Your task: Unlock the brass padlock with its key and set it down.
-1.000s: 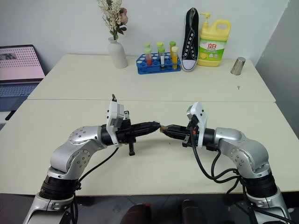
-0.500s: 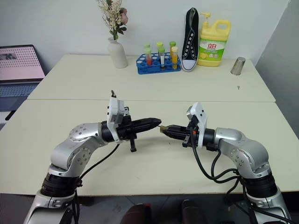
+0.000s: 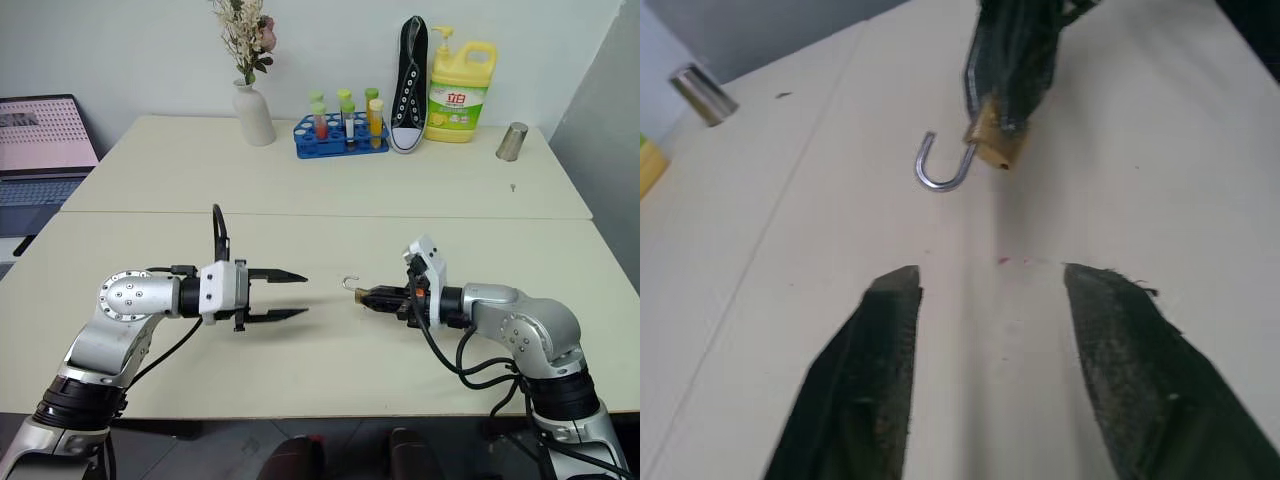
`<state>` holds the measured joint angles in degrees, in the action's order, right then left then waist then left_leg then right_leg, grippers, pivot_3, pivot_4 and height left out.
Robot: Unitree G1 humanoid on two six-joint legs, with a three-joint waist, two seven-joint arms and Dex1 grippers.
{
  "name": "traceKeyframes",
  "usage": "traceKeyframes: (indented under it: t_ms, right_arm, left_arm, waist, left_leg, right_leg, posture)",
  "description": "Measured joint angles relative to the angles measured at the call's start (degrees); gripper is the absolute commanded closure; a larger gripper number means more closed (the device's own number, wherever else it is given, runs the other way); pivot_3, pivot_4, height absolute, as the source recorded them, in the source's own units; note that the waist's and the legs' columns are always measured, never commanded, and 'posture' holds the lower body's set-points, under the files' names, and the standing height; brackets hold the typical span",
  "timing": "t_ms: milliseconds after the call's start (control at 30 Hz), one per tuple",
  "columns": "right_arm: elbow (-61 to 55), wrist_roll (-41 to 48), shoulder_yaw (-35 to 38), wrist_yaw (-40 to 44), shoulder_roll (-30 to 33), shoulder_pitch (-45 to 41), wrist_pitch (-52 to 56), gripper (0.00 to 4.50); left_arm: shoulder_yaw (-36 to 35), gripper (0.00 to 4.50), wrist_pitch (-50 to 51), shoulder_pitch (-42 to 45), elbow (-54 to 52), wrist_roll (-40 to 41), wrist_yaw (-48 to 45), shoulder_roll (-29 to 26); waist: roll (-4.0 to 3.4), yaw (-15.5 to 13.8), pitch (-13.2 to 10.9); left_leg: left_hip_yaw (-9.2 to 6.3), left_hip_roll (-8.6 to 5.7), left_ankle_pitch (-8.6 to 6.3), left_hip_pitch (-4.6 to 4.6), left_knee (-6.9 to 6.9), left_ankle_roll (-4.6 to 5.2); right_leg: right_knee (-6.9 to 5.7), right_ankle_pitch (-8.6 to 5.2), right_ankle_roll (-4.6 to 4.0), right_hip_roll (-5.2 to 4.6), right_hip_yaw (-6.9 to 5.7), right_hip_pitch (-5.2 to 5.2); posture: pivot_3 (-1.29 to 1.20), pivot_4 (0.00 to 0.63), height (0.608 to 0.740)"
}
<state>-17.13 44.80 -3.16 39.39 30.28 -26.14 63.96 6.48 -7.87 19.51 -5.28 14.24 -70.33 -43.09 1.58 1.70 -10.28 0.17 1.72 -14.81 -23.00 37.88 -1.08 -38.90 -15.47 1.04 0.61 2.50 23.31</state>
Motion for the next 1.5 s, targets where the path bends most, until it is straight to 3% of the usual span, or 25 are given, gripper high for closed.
traceKeyframes:
  t_ms: [133, 733, 1000, 1167, 1300, 1500]
  right_arm:
    - [3.8, 2.6, 0.3, -0.8, -1.4, -0.7, 6.2, 4.35]
    - [20.1, -3.4, -3.2, -1.7, -5.4, -6.9, 8.9, 4.35]
    - [21.8, -4.7, -3.0, 0.2, -5.0, -7.9, 8.9, 1.66]
    - [15.8, -6.6, -3.5, 4.8, 3.7, -3.4, 2.3, 0.02]
    - [9.2, -12.2, -4.2, 6.8, 9.5, 2.8, -8.0, 0.02]
    - [-2.5, -13.0, -0.8, 10.2, 10.7, 9.4, -19.8, 0.02]
  left_arm:
    - [1.5, 0.04, -2.8, -2.1, -0.2, -1.5, -1.9, -0.8]
    - [2.3, 0.0, -2.5, -6.6, -5.3, -3.1, 0.2, -0.4]
    - [2.7, 0.0, 1.6, -6.5, -5.6, -1.7, 0.7, 0.3]
    - [2.6, 0.0, 12.7, -6.9, -6.8, 1.7, 2.3, 0.1]
    - [0.6, 0.0, 19.9, -6.9, -6.7, 2.2, 5.9, -0.1]
    - [0.0, 0.0, 22.5, -6.7, -8.2, 2.3, 5.3, -2.3]
  waist:
    - [0.0, 0.0, 0.0]
    - [-0.02, 0.1, 0.0]
    - [-0.02, 0.1, 0.0]
    - [-0.02, -0.5, 0.0]
    - [0.0, -0.1, 0.0]
    - [-0.03, 0.3, -0.1]
  left_leg:
    - [-0.04, 0.05, 0.0, 0.0, 0.01, 0.0]
    - [-0.01, 0.02, 0.0, 0.0, 0.0, 0.01]
    - [-0.02, 0.01, 0.0, 0.01, 0.01, 0.01]
    - [-0.06, -0.1, 0.0, -0.01, 0.07, 0.01]
    - [-0.03, -0.04, 0.0, 0.0, 0.04, 0.01]
    - [-0.06, 0.14, -0.01, 0.03, -0.04, 0.0]
  right_leg:
    - [-0.02, 0.0, 0.0, -0.12, -0.04, 0.0]
    - [-0.02, -0.01, 0.01, -0.1, -0.03, 0.02]
    - [-0.03, -0.01, 0.02, -0.06, -0.04, 0.01]
    - [0.04, -0.01, 0.04, -0.08, -0.11, -0.07]
    - [0.04, -0.02, 0.05, -0.09, -0.07, -0.03]
    - [0.01, -0.03, 0.02, 0.1, -0.04, 0.03]
  posture:
    - [0.0, 0.15, 0.74]
    - [0.0, 0.15, 0.74]
    - [0.0, 0.15, 0.74]
    - [0.0, 0.15, 0.74]
    - [0.0, 0.15, 0.74]
    - [0.0, 0.15, 0.74]
